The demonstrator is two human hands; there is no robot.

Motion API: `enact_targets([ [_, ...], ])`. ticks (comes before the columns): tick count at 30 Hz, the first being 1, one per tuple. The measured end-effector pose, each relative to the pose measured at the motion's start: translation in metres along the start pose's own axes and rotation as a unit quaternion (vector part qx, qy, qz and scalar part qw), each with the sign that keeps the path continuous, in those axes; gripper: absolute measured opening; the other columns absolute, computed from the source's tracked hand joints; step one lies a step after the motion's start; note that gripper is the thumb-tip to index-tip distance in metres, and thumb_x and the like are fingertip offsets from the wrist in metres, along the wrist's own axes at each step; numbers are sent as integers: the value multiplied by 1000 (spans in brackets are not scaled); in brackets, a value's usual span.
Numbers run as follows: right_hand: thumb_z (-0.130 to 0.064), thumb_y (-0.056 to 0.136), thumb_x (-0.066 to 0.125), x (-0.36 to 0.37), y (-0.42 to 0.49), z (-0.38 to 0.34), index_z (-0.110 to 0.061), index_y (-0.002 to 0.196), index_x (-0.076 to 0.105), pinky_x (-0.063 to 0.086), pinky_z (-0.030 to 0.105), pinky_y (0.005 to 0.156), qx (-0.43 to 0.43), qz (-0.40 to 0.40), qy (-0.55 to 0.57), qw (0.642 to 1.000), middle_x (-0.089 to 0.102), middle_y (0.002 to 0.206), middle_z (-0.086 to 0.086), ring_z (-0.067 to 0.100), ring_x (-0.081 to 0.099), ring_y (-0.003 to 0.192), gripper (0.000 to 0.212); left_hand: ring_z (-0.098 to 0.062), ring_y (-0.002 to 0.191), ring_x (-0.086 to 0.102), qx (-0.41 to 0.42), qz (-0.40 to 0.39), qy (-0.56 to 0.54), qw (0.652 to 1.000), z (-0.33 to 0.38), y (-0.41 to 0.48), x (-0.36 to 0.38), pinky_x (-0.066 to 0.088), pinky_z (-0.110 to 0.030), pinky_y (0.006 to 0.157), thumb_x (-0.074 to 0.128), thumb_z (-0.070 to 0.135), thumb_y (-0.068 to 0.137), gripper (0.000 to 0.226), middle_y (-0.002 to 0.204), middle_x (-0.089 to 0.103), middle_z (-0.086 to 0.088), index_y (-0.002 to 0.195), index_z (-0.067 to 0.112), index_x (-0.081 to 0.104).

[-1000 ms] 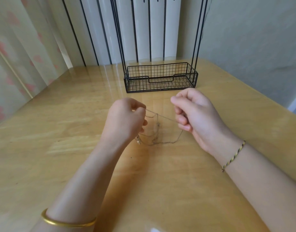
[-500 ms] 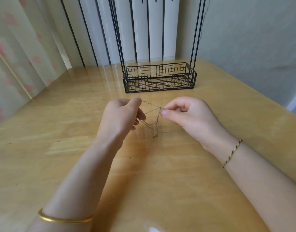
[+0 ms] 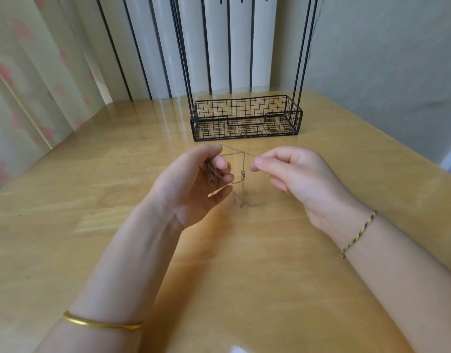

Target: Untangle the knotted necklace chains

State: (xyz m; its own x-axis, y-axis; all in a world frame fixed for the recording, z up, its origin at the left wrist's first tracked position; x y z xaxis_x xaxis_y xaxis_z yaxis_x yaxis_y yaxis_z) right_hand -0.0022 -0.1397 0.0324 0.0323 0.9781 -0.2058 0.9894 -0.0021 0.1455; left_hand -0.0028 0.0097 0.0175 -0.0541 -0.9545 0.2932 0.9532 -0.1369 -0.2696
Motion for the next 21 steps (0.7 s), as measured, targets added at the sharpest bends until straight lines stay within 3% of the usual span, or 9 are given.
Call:
enact_targets([
  [3,-16,89,62,-1,-1,4,-7,82,68,41,18,49,43,-4,42,998,39,40,-11,2,35,35,13,-11,49,46,-29,-32,-106,993,-1,0,1,45,-28,73,47,23,89,45,58,48,4,45,19,47],
  [6,-15,88,62,-2,-1,9,-10,77,67,30,19,37,86,3,87,993,43,55,-1,5,27,35,13,-6,38,34,-37,-52,-176,982,0,0,1,45,-19,54,46,22,89,40,62,48,4,50,17,50],
  [10,-12,87,60,-3,2,13,-9,70,62,21,16,33,112,19,165,980,48,64,1,6,24,39,17,-3,36,29,-44,-30,-142,988,-2,2,-2,38,-13,39,51,23,92,32,65,55,2,62,13,59],
  [16,-19,88,53,-12,8,10,-14,68,57,27,18,42,94,42,260,960,37,47,-5,8,31,46,21,-4,38,40,-7,-7,11,1000,-3,4,-2,43,-16,41,52,13,95,15,59,52,3,82,11,60],
  [21,-23,89,54,-14,7,11,-18,68,60,40,25,68,95,59,270,956,30,42,-7,9,45,54,22,-7,48,57,-11,-6,39,999,-5,4,-2,49,-23,63,44,24,100,24,67,69,0,88,12,62],
])
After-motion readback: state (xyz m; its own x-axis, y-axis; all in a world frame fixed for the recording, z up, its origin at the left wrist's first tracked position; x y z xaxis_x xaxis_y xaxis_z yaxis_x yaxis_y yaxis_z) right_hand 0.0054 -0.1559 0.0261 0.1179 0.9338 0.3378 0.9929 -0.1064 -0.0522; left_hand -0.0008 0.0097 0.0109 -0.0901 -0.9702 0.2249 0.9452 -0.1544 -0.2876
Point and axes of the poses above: each hand's wrist, its own y-axis towards the middle knuckle, its own x-axis out of the palm, z = x × y, the point moved 7 cm from there along y, towards the middle knuckle
